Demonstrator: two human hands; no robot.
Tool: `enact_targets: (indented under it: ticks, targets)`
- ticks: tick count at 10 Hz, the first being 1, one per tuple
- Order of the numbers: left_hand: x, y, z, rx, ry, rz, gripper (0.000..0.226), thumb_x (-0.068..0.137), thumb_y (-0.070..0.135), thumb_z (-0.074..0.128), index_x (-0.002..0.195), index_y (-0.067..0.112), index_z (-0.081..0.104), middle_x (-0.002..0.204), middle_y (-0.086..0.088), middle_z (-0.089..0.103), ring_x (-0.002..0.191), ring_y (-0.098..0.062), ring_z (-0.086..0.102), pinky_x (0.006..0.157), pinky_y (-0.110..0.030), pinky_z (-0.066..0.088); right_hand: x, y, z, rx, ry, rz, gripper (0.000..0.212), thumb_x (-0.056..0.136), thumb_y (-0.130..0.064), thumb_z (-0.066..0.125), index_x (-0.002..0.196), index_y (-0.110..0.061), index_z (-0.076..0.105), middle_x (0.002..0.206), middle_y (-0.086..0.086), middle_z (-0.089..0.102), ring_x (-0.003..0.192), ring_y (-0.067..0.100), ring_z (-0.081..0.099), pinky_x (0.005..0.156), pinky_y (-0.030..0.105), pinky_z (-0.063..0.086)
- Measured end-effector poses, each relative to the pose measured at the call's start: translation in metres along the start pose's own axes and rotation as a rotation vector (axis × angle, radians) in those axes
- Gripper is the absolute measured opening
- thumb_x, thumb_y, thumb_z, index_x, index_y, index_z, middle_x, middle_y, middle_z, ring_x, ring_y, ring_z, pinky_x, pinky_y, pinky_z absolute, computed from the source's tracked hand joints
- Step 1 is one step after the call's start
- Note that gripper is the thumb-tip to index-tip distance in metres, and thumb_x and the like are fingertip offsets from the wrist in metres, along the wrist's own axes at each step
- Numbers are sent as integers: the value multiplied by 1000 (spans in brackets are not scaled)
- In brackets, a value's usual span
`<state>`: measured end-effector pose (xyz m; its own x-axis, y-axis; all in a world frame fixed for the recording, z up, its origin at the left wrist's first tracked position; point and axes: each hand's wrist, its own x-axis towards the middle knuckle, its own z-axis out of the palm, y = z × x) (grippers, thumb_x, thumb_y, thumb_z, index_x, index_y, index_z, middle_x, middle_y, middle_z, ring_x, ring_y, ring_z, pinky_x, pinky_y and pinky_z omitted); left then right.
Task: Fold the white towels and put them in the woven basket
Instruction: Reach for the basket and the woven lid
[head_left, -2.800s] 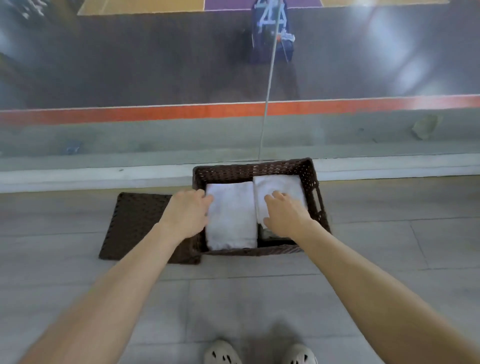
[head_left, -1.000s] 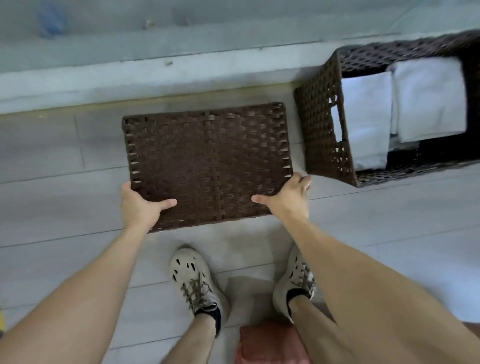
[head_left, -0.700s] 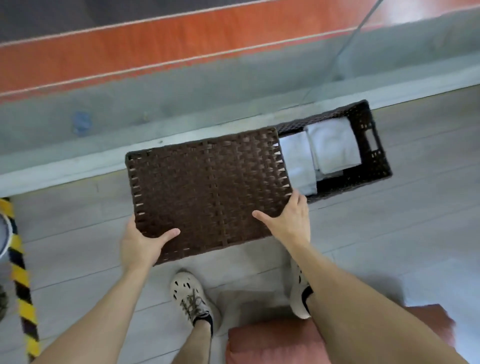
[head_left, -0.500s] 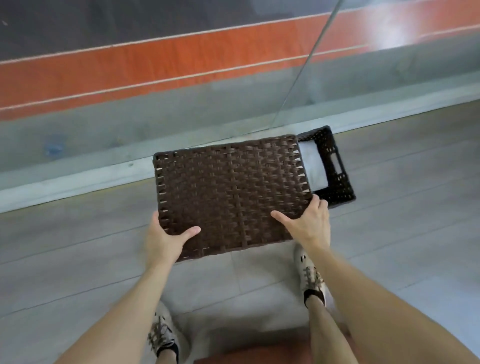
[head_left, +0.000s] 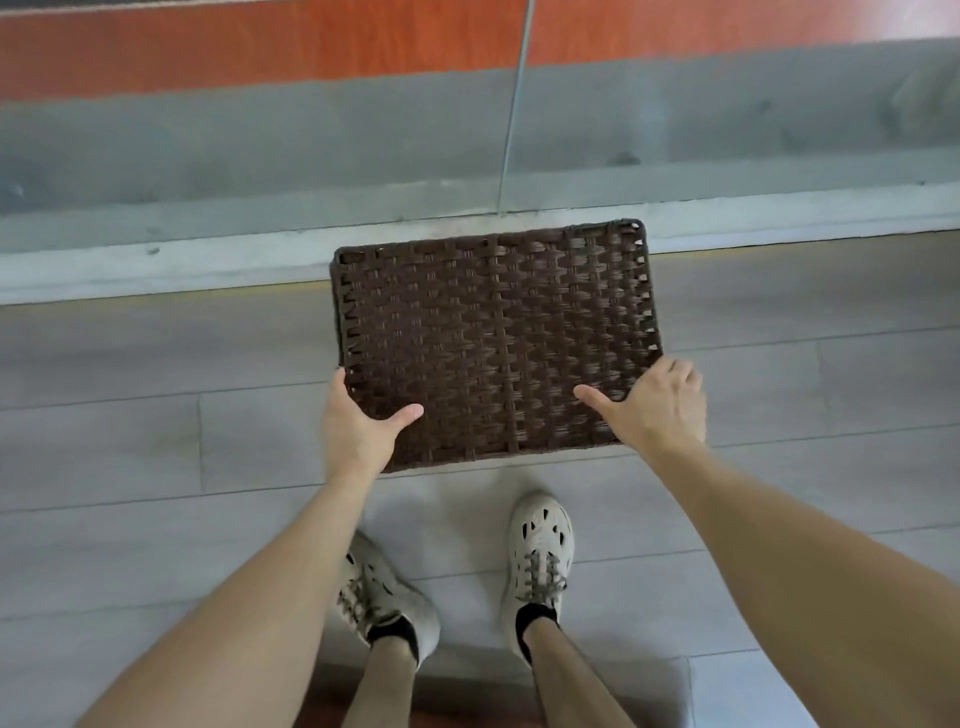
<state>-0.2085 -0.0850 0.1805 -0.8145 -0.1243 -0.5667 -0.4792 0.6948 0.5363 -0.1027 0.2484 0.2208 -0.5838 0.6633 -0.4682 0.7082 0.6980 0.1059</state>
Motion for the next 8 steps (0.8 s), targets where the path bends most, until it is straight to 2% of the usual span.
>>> enact_targets:
  ticks: [1,3,4,5,6,7,8]
  targets:
    - [10,-10,6,28,23,-1,125,57,58,102,158,24,37,148,3,63,136,-23,62,116,-49,50,3,0,12,-41,15,-53,127,71,-102,47,137,6,45,121,16,53,113,33,54,96,44,52]
    - [9,-19,5,46,36,-10,119,61,52,102,156,23,37,148,3,63,134,-22,62,115,-50,51,1,8,25,-3,48,-98,121,72,-100,50,132,4,45,118,15,51,110,33,53,93,46,53]
    - [0,-19,8,71,57,5,112,66,47,102,155,23,37,147,3,63,133,-22,63,113,-47,52,3,11,29,15,43,-104,123,73,-99,51,138,5,42,121,16,49,112,34,53,95,47,53]
    - [-1,-17,9,90,70,12,111,70,43,100,158,19,36,151,0,61,136,-24,60,114,-45,49,4,11,34,82,17,-97,131,75,-96,54,152,7,28,135,18,44,121,36,54,95,49,56]
    - [-3,-12,8,112,42,21,112,74,43,98,161,18,32,156,-2,55,142,-26,55,119,-46,46,3,12,38,139,-57,-84,139,79,-93,55,164,6,4,163,22,27,134,40,54,95,51,58]
    - [-9,-8,1,196,-18,28,105,84,39,91,165,18,26,161,-7,47,146,-31,50,120,-51,44,3,14,29,107,-101,-98,134,82,-89,57,166,-2,-1,170,22,17,134,43,56,96,54,58]
    - [-42,-3,-14,403,-86,51,96,94,34,82,166,16,21,163,-16,40,138,-41,55,111,-56,50,-3,24,9,45,-103,-165,116,86,-82,61,164,-9,15,165,21,27,130,44,57,95,55,58]
